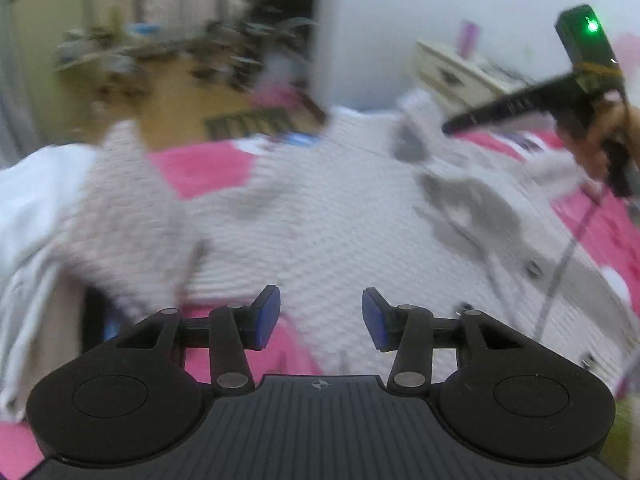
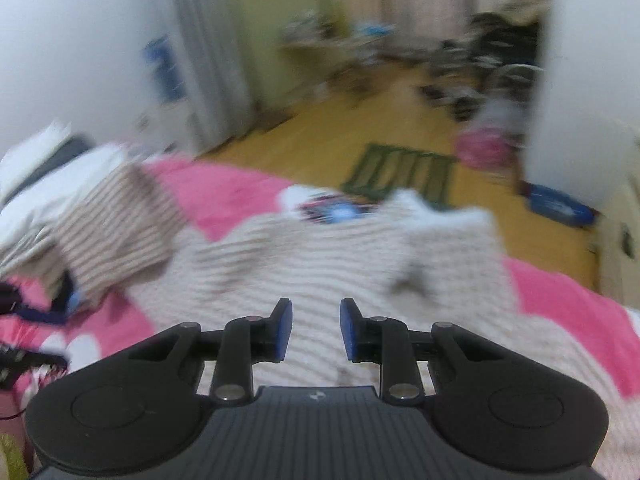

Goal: Fold clothes

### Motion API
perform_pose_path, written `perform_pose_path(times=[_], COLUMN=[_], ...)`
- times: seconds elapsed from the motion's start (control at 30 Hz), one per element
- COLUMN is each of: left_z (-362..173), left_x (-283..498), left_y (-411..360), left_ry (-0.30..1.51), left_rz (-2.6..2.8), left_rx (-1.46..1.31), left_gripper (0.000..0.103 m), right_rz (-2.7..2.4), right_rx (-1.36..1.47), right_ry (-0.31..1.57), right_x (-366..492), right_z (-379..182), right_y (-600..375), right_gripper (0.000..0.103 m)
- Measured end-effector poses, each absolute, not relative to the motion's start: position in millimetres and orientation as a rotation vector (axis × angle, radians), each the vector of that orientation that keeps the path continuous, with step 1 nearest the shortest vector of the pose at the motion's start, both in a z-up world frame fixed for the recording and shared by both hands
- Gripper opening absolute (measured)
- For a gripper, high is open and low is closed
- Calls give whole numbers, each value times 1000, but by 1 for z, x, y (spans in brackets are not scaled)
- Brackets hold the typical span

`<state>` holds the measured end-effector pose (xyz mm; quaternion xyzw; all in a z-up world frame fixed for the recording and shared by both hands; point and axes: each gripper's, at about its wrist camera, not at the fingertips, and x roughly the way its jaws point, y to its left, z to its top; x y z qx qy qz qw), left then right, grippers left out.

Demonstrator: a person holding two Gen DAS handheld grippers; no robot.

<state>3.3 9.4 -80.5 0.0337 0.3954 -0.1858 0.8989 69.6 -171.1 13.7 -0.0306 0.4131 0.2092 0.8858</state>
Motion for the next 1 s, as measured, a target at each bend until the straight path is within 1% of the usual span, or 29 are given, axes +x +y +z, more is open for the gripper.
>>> perform_pose_path(times=[0.07,0.2,0.3,0.43,0.5,0.6,0.7,0.8,0.87,0.9,0.93,1.0], left_z=[-85,-98,-104,-96,-94,-104,-117,-128,-132,-133,-133,-132], left_x=[9,21,36,68,85,101,106,108,110,113,115,119], left_y=[21,26,11,-11,-26,-49,-62,-74,-82,-86,-89,-96], left_ry=[824,867,879,839,809,791,819,850,856,855,849,838], left_rz=[-352,-376,-430,-459,-463,-453,-452,-445,-441,-441,-443,-448], left_rx=[51,29,63,79,90,109,108,118,124,126,125,123], left_gripper=[46,46,46,46,46,46,46,46,46,46,46,46], right_rz=[459,378,314,158,108,123,156,171,155,147,141,144], right_rx=[-94,7,85,225,245,244,216,182,174,170,173,232], right_ry=[863,859,848,728,682,696,734,787,775,769,765,771], right_x=[76,81,84,98,110,137,170,203,210,214,217,217], right_z=[8,-12,-25,-15,-12,-22,-55,-102,-125,-136,-144,-138], right_y=[-149,-166,-181,-239,-260,-272,-265,-253,-250,-249,-249,-257], right_gripper=[28,28,28,28,31,31,31,30,30,31,31,32])
